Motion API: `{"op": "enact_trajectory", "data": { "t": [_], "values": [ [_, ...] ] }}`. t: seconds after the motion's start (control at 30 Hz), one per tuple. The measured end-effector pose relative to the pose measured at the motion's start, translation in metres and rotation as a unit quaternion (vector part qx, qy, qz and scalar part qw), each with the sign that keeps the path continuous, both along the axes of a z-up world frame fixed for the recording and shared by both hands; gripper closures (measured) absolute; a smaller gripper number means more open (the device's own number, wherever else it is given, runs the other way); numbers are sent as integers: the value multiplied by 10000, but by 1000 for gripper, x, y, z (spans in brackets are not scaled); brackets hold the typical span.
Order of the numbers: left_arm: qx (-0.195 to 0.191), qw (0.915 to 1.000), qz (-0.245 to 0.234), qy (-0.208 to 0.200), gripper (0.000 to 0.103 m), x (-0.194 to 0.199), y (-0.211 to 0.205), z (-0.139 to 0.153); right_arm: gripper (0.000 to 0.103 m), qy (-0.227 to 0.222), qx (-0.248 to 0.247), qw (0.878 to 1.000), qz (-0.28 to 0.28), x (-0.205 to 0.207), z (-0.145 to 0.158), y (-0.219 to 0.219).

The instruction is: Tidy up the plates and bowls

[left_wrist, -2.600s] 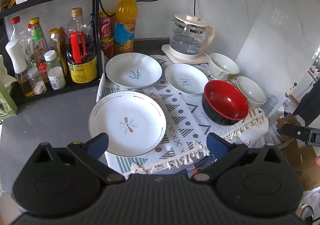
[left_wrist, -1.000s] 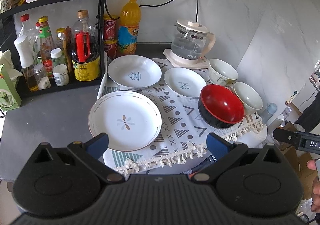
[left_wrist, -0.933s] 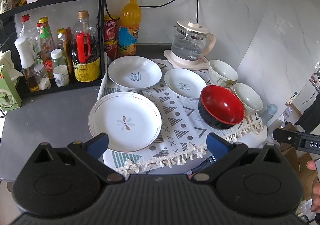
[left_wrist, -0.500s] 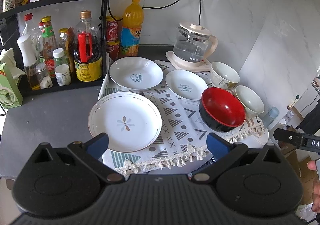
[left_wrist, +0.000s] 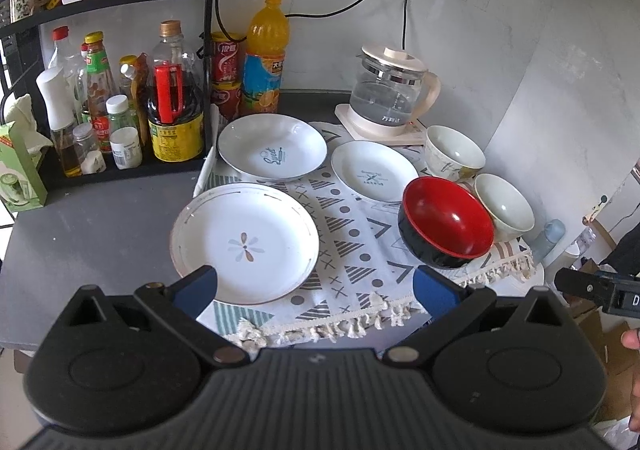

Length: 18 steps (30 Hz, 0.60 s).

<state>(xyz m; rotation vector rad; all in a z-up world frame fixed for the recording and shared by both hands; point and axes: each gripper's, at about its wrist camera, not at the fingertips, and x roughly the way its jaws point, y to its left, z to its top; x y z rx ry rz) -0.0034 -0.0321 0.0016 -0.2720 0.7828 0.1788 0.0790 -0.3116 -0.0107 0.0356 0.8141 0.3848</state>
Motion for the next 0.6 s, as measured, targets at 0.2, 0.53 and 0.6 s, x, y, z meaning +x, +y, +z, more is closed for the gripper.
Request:
{"op": "enact_trajectory", "data": {
  "t": [0.2, 0.53, 0.6],
  "values": [
    [31, 10000, 2, 32, 0, 5, -17, -1, 0, -20, -6, 10000, 60, 4, -1, -10],
    [136, 9998, 99, 44, 0, 14, -47, 6, 0, -113, 85, 9995, 290, 15, 2, -30],
    [137, 9998, 114, 51, 0, 17, -52, 6, 0, -102, 118, 9994, 314, 18, 2, -34]
  ]
}}
